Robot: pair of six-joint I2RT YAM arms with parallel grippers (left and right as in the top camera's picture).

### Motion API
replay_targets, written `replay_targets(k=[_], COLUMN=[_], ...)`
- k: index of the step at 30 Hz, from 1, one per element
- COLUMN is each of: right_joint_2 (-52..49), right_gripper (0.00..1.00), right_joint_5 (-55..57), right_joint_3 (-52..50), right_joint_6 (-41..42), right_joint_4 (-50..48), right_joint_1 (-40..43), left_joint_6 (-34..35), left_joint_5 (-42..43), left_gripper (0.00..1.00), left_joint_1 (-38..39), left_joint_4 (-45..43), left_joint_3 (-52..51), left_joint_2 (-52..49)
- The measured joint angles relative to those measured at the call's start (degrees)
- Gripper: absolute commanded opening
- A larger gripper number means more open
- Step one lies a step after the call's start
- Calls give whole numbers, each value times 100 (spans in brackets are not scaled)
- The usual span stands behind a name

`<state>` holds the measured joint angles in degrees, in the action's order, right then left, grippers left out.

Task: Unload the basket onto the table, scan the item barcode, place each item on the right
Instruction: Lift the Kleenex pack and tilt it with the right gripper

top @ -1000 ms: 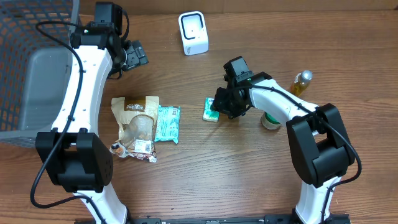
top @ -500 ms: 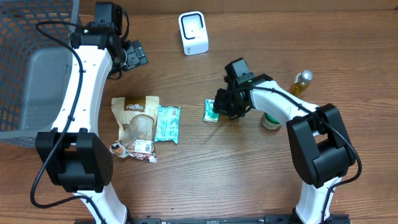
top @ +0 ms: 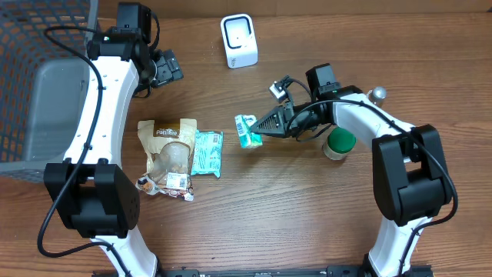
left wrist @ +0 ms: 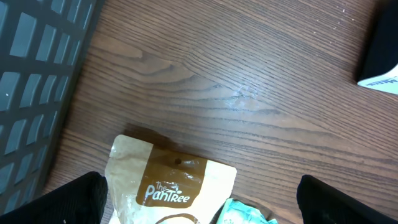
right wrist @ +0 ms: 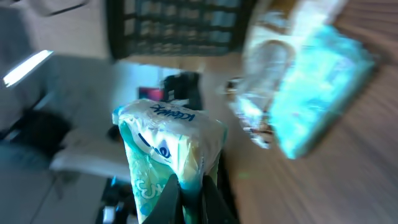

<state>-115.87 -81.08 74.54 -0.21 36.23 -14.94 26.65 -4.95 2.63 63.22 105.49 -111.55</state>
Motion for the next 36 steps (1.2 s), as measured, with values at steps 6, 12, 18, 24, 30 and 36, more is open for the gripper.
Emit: replay_targets(k=[6, 12, 18, 24, 30, 36], right_joint_2=[0, 0, 0, 0, 0, 0], right_gripper=[4, 4, 4, 4, 4, 4], right_joint_5=[-577, -693, -691, -691, -691, -691], right_joint_3=[0, 0, 0, 0, 0, 0], right_joint_6=[-503, -649, -739, -990, -1073, -1099], right_joint_4=[72, 337, 540, 804, 817, 817], right_joint_1=[-11, -9, -11, -11, -11, -11], left_joint_6=[0, 0, 0, 0, 0, 0], left_joint_5=[0, 0, 2, 0, 0, 2], left_gripper=[100, 100, 100, 100, 100, 100], left_joint_1=[0, 0, 0, 0, 0, 0], left_joint_4=[0, 0, 0, 0, 0, 0], left_joint_3=[0, 0, 0, 0, 0, 0], left_joint_2=[0, 0, 0, 0, 0, 0])
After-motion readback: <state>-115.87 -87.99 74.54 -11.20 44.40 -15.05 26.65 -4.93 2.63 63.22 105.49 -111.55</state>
